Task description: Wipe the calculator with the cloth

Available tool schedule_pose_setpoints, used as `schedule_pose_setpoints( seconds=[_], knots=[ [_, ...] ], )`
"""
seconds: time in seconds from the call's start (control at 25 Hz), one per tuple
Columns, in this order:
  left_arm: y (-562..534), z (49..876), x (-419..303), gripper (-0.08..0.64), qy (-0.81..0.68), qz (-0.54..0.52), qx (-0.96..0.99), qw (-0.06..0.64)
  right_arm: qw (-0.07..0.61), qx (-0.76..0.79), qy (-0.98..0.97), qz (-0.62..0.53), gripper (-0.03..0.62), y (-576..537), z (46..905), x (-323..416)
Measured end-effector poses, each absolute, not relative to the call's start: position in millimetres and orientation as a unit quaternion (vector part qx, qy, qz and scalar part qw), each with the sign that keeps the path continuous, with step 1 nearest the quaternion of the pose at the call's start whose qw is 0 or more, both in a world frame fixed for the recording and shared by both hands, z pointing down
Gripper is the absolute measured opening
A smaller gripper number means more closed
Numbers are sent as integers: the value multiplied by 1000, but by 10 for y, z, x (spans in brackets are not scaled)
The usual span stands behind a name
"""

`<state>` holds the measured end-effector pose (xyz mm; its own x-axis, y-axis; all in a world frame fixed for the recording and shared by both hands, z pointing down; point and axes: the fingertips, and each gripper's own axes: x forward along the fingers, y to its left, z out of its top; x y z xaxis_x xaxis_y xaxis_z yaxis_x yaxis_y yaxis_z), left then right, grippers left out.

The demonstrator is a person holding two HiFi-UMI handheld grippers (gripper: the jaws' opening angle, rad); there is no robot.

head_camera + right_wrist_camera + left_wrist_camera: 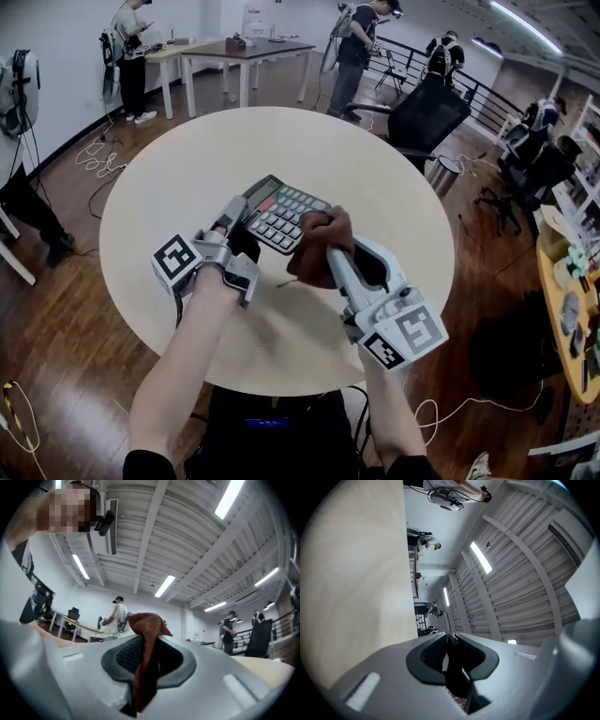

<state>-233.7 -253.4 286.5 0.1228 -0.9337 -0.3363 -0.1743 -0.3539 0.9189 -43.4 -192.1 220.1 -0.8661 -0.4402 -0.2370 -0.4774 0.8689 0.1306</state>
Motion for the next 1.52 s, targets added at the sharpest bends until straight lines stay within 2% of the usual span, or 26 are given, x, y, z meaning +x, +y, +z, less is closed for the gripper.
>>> schedule_pose_setpoints(
  seconds=[0.16, 0.4, 0.52, 0.64, 0.76, 0.84, 1.0, 1.16, 1.24, 1.32, 1.52],
  knots=[
    [-2513, 2823, -2337, 60, -413, -514, 650, 377, 80, -282, 952, 92, 67, -2127, 2244, -438],
    [-2615, 2996, -2355, 60, -411, -462, 678, 398, -42, -60, 993, 94, 67, -1162, 2932, -1053],
    [-2684, 3115, -2167, 60, -361, -336, 753, 436, -33, -69, 995, 66, 67, -1367, 2903, -825],
    [-2769, 3230, -1981, 64, -323, -175, 827, 425, -26, -143, 989, 25, 67, -1898, 2777, -431],
    [-2943, 3318, -1901, 58, -311, -55, 865, 390, -71, -205, 976, -5, 67, -2433, 2897, -179],
    [-3055, 3337, -1835, 58, -296, -16, 874, 384, -105, -217, 970, -22, 67, -2694, 3038, -152],
    [-3272, 3323, -1797, 79, -316, 1, 884, 344, -147, -206, 967, -38, 67, -2953, 3234, -288],
    [-3309, 3220, -2048, 289, -379, -19, 876, 297, -183, -196, 963, -28, 67, -3127, 3317, -515],
    [-3142, 3089, -2201, 298, -402, -31, 868, 291, -200, -205, 958, -12, 67, -3297, 3307, -564],
    [-2774, 2987, -2156, 296, -388, -48, 862, 323, -224, -214, 951, 17, 67, -3513, 3269, -605],
    [-1938, 3319, -1462, 284, -313, -61, 828, 462, -253, -158, 954, 37, 67, -3787, 3262, -1122]
  ],
)
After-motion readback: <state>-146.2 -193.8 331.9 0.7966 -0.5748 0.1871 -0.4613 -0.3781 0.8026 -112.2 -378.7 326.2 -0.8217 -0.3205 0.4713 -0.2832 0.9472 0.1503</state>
